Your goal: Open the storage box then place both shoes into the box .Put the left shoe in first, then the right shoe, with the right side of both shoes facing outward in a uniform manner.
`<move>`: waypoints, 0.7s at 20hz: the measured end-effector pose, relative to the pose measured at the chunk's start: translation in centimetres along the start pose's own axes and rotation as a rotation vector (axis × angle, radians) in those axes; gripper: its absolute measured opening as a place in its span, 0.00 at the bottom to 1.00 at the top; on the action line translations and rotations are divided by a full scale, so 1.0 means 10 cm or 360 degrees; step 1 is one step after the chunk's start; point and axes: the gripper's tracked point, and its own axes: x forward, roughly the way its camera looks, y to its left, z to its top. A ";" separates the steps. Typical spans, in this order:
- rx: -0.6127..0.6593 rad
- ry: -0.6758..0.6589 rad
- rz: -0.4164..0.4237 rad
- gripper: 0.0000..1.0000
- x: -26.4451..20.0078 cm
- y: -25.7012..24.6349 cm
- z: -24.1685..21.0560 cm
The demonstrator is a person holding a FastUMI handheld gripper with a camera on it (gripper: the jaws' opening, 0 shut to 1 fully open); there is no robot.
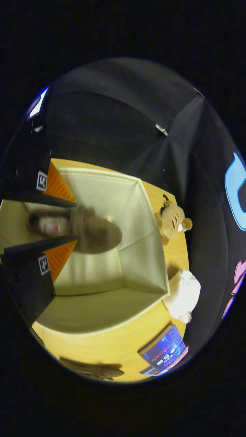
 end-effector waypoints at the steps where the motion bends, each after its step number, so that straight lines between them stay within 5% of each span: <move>1: -0.0008 -0.0014 0.0021 0.59 -0.01 0.04 0.02; 3: -0.0047 -0.0060 0.0047 0.78 -0.10 0.07 0.07; 14: -0.0432 -0.0384 0.0201 0.83 -1.32 -0.10 0.50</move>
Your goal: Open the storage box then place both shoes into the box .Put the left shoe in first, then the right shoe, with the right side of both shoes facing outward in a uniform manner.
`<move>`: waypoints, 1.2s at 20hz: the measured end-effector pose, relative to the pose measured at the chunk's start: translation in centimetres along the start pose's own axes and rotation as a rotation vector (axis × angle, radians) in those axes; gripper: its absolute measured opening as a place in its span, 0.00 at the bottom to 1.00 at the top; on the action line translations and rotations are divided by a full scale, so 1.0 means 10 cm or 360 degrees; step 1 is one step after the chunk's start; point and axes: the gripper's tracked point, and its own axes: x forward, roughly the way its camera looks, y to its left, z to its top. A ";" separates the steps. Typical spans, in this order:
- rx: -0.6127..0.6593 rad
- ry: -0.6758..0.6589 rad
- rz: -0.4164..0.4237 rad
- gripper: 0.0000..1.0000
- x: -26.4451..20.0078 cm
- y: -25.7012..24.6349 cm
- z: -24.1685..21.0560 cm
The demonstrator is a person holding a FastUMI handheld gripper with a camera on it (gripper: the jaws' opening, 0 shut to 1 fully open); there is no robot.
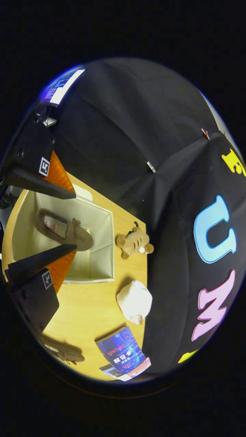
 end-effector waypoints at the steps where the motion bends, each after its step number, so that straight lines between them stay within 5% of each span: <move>1: -0.0038 -0.0016 -0.0009 0.84 -0.12 -0.10 0.02; 8: -0.0032 -0.0058 -0.0178 0.84 -0.91 -1.09 -0.07; 14: -0.0114 -0.0053 -0.0534 0.84 -1.43 -2.42 -0.33; 20: -0.0155 0.0172 -0.0845 0.84 -1.59 -3.64 -1.09; 24: -0.0111 0.0302 -0.0920 0.84 -1.44 -4.11 -1.43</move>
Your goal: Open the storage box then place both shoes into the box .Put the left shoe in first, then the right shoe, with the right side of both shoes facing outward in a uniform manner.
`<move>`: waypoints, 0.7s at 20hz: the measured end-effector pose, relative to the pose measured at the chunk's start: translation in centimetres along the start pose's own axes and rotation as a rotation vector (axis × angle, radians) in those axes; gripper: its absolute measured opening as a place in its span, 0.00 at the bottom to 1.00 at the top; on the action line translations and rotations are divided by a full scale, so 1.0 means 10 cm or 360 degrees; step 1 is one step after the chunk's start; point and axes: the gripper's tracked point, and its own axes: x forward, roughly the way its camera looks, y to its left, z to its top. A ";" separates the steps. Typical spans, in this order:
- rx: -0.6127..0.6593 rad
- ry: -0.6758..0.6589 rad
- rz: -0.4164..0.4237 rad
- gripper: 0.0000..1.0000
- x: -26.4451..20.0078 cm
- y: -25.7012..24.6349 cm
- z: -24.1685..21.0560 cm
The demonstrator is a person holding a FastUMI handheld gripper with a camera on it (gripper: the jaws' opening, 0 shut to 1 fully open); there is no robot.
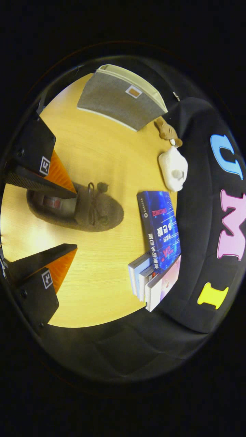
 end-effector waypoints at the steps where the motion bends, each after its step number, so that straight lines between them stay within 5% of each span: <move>1: -0.0002 0.0028 -0.0009 0.83 0.12 -0.03 -0.04; 5: 0.0008 0.0051 -0.0031 0.77 0.41 -0.02 -0.01; 7: 0.0011 0.0039 -0.0032 0.67 0.53 0.03 0.03; 10: -0.0041 0.0029 -0.0188 0.15 0.61 -0.12 0.00; 14: 0.0056 0.0014 -0.0168 0.06 0.50 -0.09 0.03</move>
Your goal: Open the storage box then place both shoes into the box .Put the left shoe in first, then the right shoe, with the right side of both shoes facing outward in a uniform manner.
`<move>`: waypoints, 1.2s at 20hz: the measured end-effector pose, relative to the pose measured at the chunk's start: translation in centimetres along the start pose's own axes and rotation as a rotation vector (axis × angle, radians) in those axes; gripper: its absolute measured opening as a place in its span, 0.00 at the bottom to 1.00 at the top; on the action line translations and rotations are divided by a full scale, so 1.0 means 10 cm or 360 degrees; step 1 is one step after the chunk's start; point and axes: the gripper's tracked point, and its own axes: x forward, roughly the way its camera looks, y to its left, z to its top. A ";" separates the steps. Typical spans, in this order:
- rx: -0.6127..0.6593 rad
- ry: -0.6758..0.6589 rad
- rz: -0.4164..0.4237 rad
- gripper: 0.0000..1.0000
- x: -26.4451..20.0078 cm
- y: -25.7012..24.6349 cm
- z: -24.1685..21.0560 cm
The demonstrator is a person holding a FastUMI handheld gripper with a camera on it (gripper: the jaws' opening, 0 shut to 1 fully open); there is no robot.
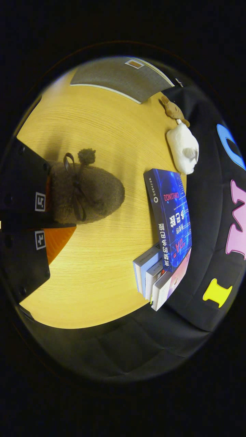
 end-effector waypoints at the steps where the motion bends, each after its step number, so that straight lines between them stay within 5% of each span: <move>1: 0.0033 -0.0014 0.0015 0.06 -0.06 0.01 0.03; 13: 0.0198 -0.0229 0.0346 0.06 -1.47 0.90 0.97; 24: 0.0190 -0.0284 0.0606 0.06 -2.19 2.77 1.75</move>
